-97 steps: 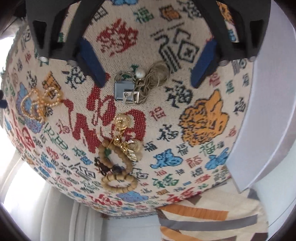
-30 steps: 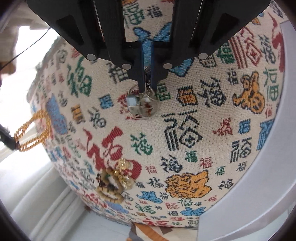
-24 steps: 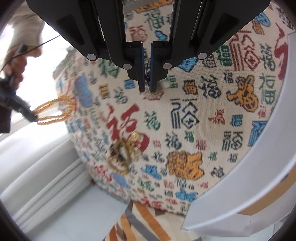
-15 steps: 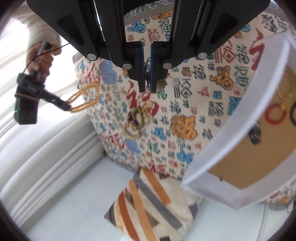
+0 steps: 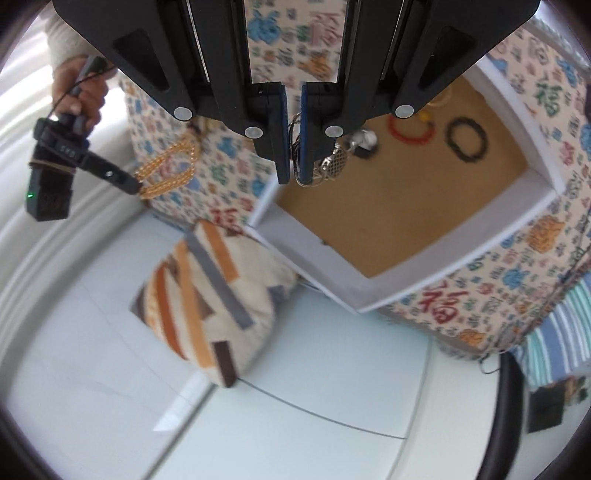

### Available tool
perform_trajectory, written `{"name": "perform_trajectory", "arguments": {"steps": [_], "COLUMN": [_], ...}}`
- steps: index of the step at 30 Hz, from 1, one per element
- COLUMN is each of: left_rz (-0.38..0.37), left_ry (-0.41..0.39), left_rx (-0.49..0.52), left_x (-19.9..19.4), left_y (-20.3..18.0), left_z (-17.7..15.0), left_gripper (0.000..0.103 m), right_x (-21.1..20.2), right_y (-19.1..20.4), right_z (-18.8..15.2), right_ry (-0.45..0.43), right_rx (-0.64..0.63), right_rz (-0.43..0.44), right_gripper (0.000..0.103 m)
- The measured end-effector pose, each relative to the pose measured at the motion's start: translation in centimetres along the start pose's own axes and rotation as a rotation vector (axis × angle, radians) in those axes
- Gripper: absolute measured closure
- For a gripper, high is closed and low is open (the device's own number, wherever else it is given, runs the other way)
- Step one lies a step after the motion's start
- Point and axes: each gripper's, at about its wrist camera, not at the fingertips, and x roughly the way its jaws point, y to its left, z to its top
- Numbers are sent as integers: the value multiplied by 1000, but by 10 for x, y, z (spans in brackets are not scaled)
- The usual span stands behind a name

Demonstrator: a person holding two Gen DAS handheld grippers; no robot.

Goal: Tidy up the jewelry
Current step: 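Carry the silver rings and gold chain into the white box and open both tools, then move both tools back over the jewelry on the bed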

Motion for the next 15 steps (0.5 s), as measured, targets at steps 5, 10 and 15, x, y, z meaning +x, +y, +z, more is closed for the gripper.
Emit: {"name": "perform_trajectory", "arguments": {"steps": [5,10,15], "left_rz": [104,173,225], "left_ry": [29,79,64], "left_rx": [-62,-89,-135], "left_x": [54,112,115], "left_y": [50,83,95], "left_z": [19,9,-14], "left_gripper": [100,96,39], "right_x": [84,167,155], "right_y": [9,7,13], "right_z": [25,21,4], "right_ry": [68,137,69], "right_rx": [-29,-46,-73], "right_rz": [-17,-44,-89], "right_gripper": [95,86,46]}}
